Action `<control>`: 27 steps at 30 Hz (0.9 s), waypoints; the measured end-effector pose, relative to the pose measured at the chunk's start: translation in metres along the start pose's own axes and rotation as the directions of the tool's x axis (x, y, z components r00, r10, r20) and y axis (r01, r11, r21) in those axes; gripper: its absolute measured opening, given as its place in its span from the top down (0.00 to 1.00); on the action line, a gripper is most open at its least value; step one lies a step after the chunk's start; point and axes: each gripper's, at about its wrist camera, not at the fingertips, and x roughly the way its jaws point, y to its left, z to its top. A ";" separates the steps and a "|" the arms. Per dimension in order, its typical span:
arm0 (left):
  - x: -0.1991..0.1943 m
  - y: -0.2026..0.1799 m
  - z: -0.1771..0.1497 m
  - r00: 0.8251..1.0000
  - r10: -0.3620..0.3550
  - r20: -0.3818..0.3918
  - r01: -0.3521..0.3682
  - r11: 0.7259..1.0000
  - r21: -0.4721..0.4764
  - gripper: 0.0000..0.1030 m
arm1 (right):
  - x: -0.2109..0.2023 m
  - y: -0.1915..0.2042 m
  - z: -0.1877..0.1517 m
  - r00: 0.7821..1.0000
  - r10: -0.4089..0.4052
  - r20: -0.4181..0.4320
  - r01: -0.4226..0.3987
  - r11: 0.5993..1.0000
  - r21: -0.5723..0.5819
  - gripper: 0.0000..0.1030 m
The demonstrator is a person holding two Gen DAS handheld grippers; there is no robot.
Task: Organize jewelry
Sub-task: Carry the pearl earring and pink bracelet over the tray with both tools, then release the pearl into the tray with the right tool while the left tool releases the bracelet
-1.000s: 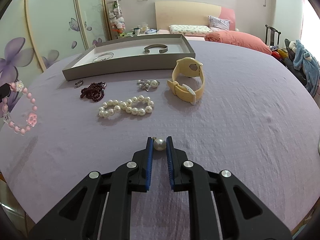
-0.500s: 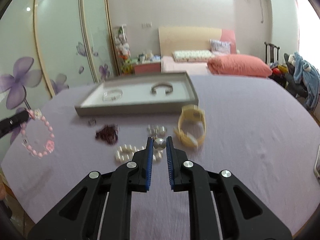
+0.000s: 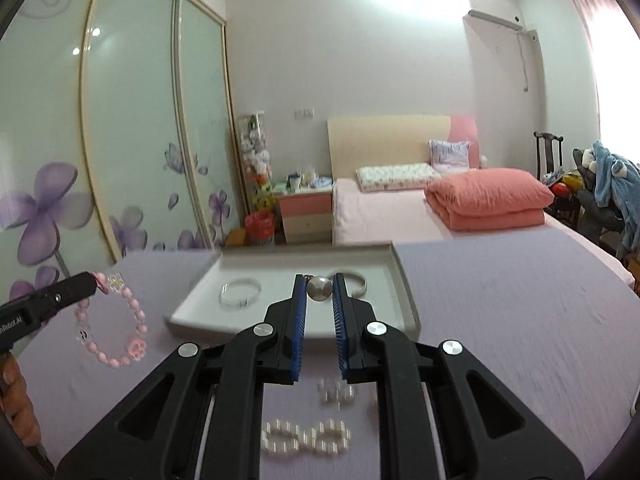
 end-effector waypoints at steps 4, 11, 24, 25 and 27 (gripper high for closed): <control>0.027 -0.004 0.019 0.998 0.038 0.050 -0.040 0.999 0.035 0.87 | 0.023 -0.001 0.016 0.999 -0.014 0.047 0.014 1.000 0.007 0.86; 0.095 -0.002 0.040 0.996 0.085 0.027 -0.086 0.996 0.031 0.87 | 0.090 0.000 0.023 0.999 -0.027 -0.025 0.028 0.999 0.025 0.86; 0.193 0.021 0.043 0.992 0.081 -0.094 -0.085 0.996 -0.036 0.87 | 0.176 -0.011 0.011 0.973 -0.087 -0.212 0.106 0.991 0.079 0.86; 0.195 0.022 0.040 0.992 0.081 -0.100 -0.085 0.996 -0.040 0.87 | 0.180 -0.011 0.010 0.970 -0.088 -0.225 0.109 0.991 0.083 0.86; 0.203 0.026 0.039 0.990 0.081 -0.112 -0.086 0.996 -0.039 0.87 | 0.189 -0.014 0.006 0.962 -0.092 -0.257 0.120 0.988 0.094 0.86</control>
